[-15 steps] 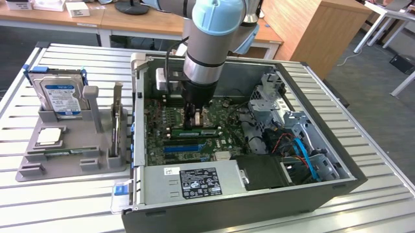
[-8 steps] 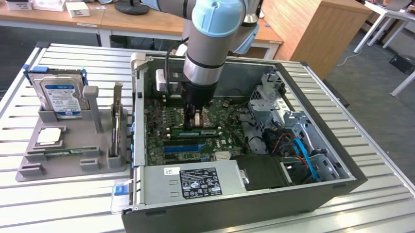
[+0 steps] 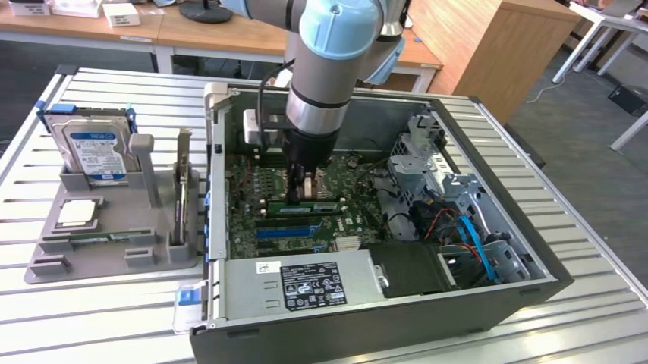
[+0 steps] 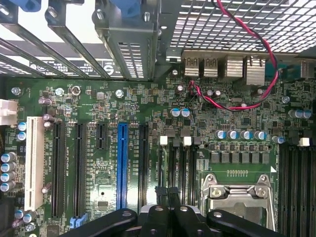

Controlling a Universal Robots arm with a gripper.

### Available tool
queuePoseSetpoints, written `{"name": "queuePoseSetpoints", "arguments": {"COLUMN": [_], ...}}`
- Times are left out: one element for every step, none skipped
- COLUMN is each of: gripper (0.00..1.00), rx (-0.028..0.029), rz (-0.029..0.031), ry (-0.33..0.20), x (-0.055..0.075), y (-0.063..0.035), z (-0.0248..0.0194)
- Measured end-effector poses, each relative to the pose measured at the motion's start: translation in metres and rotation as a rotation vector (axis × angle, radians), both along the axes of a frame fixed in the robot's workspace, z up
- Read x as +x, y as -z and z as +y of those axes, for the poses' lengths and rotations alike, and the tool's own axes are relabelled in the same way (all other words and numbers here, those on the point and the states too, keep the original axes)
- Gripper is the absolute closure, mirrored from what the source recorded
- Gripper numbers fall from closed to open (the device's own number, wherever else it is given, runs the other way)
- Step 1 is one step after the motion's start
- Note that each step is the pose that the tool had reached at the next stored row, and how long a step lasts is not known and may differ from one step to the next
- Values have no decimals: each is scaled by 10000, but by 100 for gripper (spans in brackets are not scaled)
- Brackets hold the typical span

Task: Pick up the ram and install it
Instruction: 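Press down the ram until it locks into place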

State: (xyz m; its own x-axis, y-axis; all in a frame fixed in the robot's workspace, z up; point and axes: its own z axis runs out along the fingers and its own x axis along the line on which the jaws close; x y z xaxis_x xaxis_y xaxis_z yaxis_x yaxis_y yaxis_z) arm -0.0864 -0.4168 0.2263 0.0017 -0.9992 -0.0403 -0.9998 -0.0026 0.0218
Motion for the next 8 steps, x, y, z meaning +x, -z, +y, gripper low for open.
{"name": "queuePoseSetpoints", "arguments": {"gripper": [89, 89, 89, 89, 89, 89, 89, 89], "rx": [-1, -1, -1, -1, 1, 2, 0, -1], "rz": [0, 0, 1, 0, 0, -1, 1, 1], "ry": [0, 0, 0, 0, 0, 1, 1, 1], "x": [0, 0, 0, 0, 0, 0, -1, -1], "y": [0, 0, 0, 1, 3, 10, 14, 17], "z": [0, 0, 0, 0, 0, 0, -1, -1]}}
